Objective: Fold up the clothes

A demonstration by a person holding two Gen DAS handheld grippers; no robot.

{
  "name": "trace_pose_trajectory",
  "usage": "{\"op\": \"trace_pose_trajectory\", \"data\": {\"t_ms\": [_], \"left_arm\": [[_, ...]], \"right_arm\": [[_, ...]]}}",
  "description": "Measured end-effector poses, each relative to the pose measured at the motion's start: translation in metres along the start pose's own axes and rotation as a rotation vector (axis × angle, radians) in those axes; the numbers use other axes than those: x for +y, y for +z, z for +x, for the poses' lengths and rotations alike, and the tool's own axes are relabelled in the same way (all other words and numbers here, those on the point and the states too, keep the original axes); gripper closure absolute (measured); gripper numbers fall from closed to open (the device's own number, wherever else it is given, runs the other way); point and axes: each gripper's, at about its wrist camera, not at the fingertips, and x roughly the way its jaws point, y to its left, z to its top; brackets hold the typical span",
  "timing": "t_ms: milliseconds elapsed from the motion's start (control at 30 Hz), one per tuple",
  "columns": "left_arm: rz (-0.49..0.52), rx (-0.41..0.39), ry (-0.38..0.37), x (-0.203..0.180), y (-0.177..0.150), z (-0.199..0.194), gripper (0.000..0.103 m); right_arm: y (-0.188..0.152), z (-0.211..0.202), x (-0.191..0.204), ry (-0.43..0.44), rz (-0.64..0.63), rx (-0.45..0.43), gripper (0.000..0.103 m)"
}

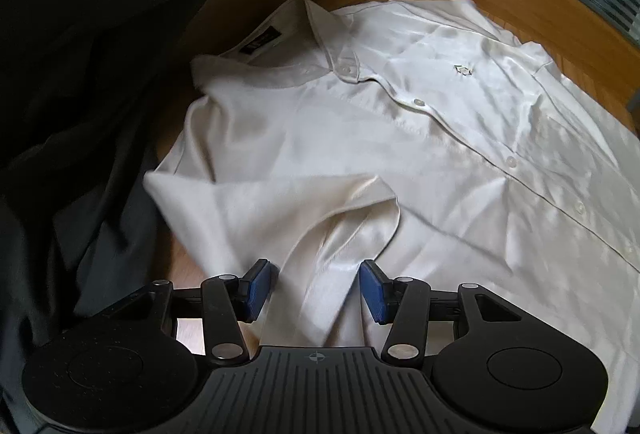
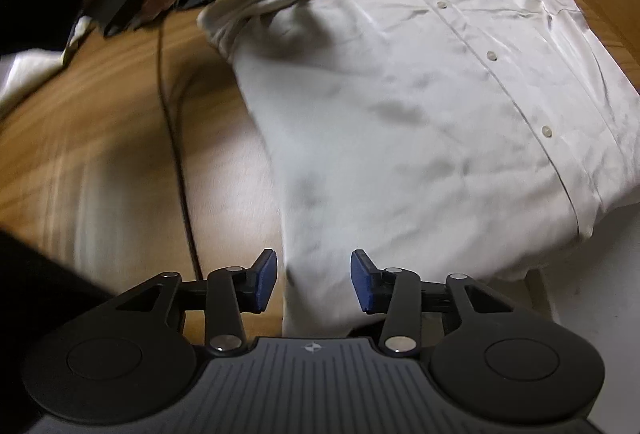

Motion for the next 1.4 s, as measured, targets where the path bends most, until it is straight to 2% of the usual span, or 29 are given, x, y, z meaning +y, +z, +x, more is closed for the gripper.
{"op": "trace_pose_trajectory", "data": {"t_ms": [267, 367, 433, 467, 500, 600, 900, 1100, 1200, 1300, 1367, 1400], "left_arm": [[0.014, -0.039, 0.001, -0.009, 0.007, 0.013, 0.047], [0.015, -0.050, 0.018, -0.009, 0.008, 0.016, 0.049], [0.015, -0.062, 0.015, -0.009, 0.007, 0.015, 0.088], [0.016, -0.065, 0.012, -0.008, 0.007, 0.014, 0.094], [0.015, -0.073, 0.012, -0.007, 0.007, 0.011, 0.096], [-0.008, -0.102, 0.017, -0.001, 0.007, -0.002, 0.097], [-0.213, -0.196, 0.012, 0.033, 0.025, -0.060, 0.097], [-0.194, -0.263, 0.019, 0.020, 0.060, -0.072, 0.097], [-0.198, -0.262, 0.034, 0.009, 0.076, -0.065, 0.097], [-0.194, -0.251, 0.051, -0.001, 0.084, -0.057, 0.097], [-0.192, -0.241, 0.059, -0.004, 0.084, -0.053, 0.097], [-0.193, -0.235, 0.063, -0.003, 0.083, -0.052, 0.097]], "right_arm": [[-0.011, 0.003, 0.012, -0.033, -0.039, 0.013, 0.058], [-0.012, 0.003, 0.011, -0.050, -0.041, 0.020, 0.069], [-0.012, 0.003, 0.008, -0.057, -0.033, 0.024, 0.076], [-0.012, 0.002, 0.007, -0.061, -0.030, 0.023, 0.079], [-0.011, 0.001, 0.006, -0.067, -0.029, 0.020, 0.084], [-0.010, -0.004, 0.001, -0.088, -0.019, 0.005, 0.095], [-0.002, -0.028, -0.038, -0.187, 0.053, -0.049, 0.102], [0.006, -0.031, -0.082, -0.237, 0.085, -0.056, 0.103], [0.011, -0.030, -0.107, -0.207, 0.127, -0.058, 0.103], [0.011, -0.029, -0.125, -0.077, 0.179, -0.054, 0.101], [0.009, -0.027, -0.121, -0.050, 0.164, -0.054, 0.100], [0.008, -0.026, -0.120, -0.036, 0.156, -0.055, 0.093]]}}
